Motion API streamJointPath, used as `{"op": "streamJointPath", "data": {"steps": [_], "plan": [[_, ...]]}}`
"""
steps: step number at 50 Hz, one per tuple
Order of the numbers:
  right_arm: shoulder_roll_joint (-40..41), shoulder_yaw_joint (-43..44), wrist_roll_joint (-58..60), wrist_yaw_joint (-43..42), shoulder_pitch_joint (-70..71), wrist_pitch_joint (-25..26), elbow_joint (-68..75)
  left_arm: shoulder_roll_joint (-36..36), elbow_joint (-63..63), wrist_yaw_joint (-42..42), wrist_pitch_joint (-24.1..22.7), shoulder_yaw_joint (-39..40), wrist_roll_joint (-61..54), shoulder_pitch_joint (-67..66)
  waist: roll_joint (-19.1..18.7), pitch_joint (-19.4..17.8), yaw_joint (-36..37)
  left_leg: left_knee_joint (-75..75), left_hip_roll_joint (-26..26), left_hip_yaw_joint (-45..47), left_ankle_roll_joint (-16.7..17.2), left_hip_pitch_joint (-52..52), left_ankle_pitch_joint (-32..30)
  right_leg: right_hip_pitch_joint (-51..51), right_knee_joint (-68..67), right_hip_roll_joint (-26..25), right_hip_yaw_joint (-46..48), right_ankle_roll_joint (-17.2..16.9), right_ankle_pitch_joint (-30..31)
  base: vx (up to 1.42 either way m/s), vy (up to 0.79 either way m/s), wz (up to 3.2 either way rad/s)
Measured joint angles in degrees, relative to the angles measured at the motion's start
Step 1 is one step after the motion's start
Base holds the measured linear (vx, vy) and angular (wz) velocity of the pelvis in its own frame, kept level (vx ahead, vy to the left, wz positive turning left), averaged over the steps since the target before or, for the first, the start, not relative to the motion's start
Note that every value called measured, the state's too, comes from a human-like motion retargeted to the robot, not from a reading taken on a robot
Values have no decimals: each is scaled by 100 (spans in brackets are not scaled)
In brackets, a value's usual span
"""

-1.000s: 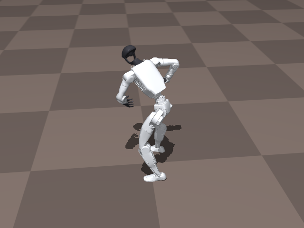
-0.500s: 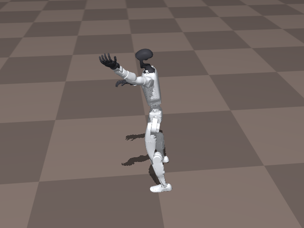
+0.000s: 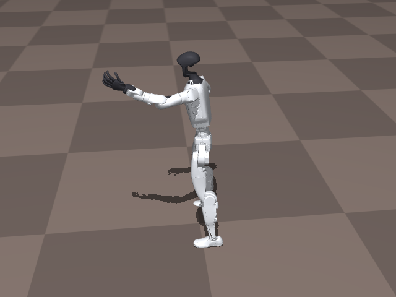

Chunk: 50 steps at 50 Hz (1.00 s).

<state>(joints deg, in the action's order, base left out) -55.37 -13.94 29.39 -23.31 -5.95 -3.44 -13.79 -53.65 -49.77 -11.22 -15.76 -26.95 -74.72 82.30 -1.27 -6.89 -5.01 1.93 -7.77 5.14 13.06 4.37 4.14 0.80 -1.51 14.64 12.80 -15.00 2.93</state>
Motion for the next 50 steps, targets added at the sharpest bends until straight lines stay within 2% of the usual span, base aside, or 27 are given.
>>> {"op": "streamJointPath", "data": {"steps": [8,12,17,23,27,30,35,38,40,45,50], "plan": [[-88,309,86,-69,22,83,114,971,1460,341,387,-300,1620,-1983,-38,-782,-890,-560,-113,715,-51,-309,117,663,-103,-172,-890,76,158,-15,-10,-87],[-101,530,48,-261,-86,222,42,1594,2078,553,668,-397,2340,-2945,209,-1377,-1451,-1368,-254,1253,-21,-608,385,1015,-113,-307,-1510,176,266,-14,-8,-132],[-335,692,-143,-342,-281,256,51,2582,2244,787,891,-819,2776,-3643,747,-2088,-2254,-2420,-547,1955,-55,-931,761,1369,-1,-526,-2258,184,473,-13,-1,-140],[-431,796,-444,-614,-890,342,205,3963,1941,397,690,-1910,2194,-3744,1444,-2284,-3162,-3343,-793,2641,-351,-1579,1104,1994,445,-635,-2980,6,972,-14,7,-111],[-307,915,-700,-488,-1421,329,224,4497,1616,606,830,-2611,2708,-3551,1780,-2291,-3580,-4029,-1131,2857,-382,-2165,1367,2453,649,-813,-3229,0,1261,-14,6,-75],[-231,924,-901,-209,-1627,331,149,4690,1522,820,968,-2762,3111,-3556,1942,-2291,-3816,-4644,-1402,2928,-327,-2736,1574,2914,651,-923,-3406,0,1403,-19,15,-58],[-19,598,-1220,175,-1538,409,-7,4899,1444,724,1023,-2588,2860,-3932,2026,-2291,-3837,-5609,-1841,2796,-215,-3735,1843,3569,651,-1086,-3491,0,1611,-21,18,-32],[18,368,-1336,460,-1396,403,-119,4653,1429,1031,1172,-2581,3113,-4108,1859,-2291,-3618,-5989,-1952,2601,-176,-4237,1940,3811,651,-1086,-3419,0,1704,-19,18,12],[93,224,-1419,356,-1341,397,-199,4578,1402,799,1134,-2525,2441,-4234,1621,-2291,-3382,-6166,-1974,2362,-184,-4483,1923,3804,651,-1069,-3224,0,1700,-14,15,61],[99,87,-1178,515,-1013,450,-516,3285,1446,1351,1518,-2828,2653,-3493,668,-2291,-2551,-5913,-1394,1866,-148,-4605,1888,3496,651,-573,-2718,0,1662,-11,19,126],[305,-281,-595,650,300,382,-880,1784,1417,1219,1159,-2346,1643,-2202,-42,-2291,-1669,-5223,-758,1268,78,-3769,1693,2356,522,-162,-1896,0,1359,5,8,158]]}}
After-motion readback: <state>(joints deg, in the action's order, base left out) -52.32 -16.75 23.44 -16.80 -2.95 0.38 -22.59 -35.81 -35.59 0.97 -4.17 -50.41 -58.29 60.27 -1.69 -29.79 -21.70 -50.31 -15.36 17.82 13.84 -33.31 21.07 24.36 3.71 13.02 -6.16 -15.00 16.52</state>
